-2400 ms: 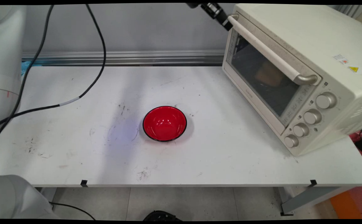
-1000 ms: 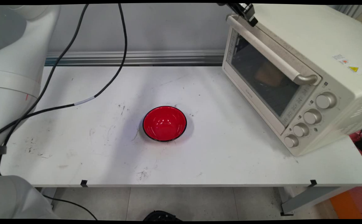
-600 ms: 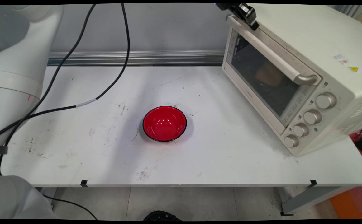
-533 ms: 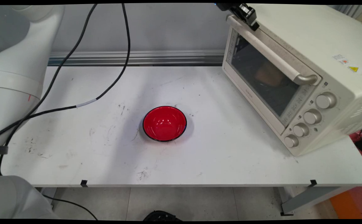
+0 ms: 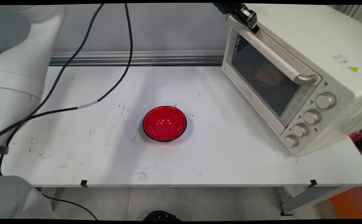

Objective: Open the oven

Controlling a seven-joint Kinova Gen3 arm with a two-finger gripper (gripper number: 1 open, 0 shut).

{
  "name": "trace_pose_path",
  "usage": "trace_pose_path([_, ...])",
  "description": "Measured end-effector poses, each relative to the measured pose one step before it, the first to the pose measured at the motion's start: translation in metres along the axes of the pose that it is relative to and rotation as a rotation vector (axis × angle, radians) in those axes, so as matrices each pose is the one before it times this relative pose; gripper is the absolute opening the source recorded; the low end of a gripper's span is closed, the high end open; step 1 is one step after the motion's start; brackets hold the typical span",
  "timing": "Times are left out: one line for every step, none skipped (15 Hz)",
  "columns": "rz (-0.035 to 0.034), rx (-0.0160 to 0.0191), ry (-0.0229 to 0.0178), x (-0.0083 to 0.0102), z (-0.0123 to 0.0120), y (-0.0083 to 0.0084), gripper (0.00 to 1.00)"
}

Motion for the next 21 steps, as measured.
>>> trace_pose_path([-0.00283, 0.00137, -0.00038, -0.00089, 0.00056, -0.00033, 0.00])
trace_pose_path([-0.00281, 0.00119, -0.00084, -0.00118, 0.00032, -0.00019, 0.00])
trace_pose_path([-0.00265, 0.00094, -0.00064, -0.00103, 0.00025, 0.00008, 0.00])
trace_pose_path([-0.00225, 0.00077, -0.00112, -0.00098, 0.00014, 0.00008, 0.00])
trace_pose_path([-0.00240, 0.00038, -0.00105, -0.00135, 0.00008, 0.00028, 0.00])
trace_pose_path([-0.00135, 0.00011, -0.00100, -0.00093, 0.00002, 0.00030, 0.00])
trace_pose_path([-0.00129, 0.00003, -0.00074, -0.00105, -0.00007, 0.00030, 0.00])
trace_pose_path([-0.00109, -0.00014, -0.00086, -0.00096, -0.00007, 0.00027, 0.00])
trace_pose_path([-0.00066, -0.00029, -0.00081, -0.00079, -0.00019, 0.00034, 0.00])
trace_pose_path([-0.00055, -0.00046, -0.00087, -0.00080, -0.00024, 0.00036, 0.00])
trace_pose_path([-0.00062, -0.00068, -0.00158, -0.00118, -0.00051, 0.00059, 0.00])
trace_pose_path([-0.00028, -0.00091, -0.00159, -0.00108, -0.00063, 0.00056, 0.00])
trace_pose_path([-0.00016, -0.00116, -0.00203, -0.00125, -0.00085, 0.00074, 0.00])
trace_pose_path([0.00066, -0.00115, -0.00243, -0.00126, -0.00087, 0.00070, 0.00])
trace_pose_path([0.00105, -0.00229, -0.00326, -0.00164, -0.00115, 0.00098, 0.00])
trace_pose_path([0.00128, -0.00234, -0.00361, -0.00176, -0.00113, 0.00090, 0.00])
trace_pose_path([0.00182, -0.00239, -0.00291, -0.00148, -0.00095, 0.00087, 0.00])
trace_pose_path([0.00174, -0.00178, -0.00201, -0.00110, -0.00089, 0.00070, 0.00])
trace_pose_path([0.00170, -0.00169, -0.00222, -0.00114, -0.00086, 0.00059, 0.00])
trace_pose_path([0.00276, -0.00209, -0.00335, -0.00167, -0.00120, 0.00083, 0.00])
trace_pose_path([0.00237, -0.00164, -0.00325, -0.00187, -0.00121, 0.00066, 0.00])
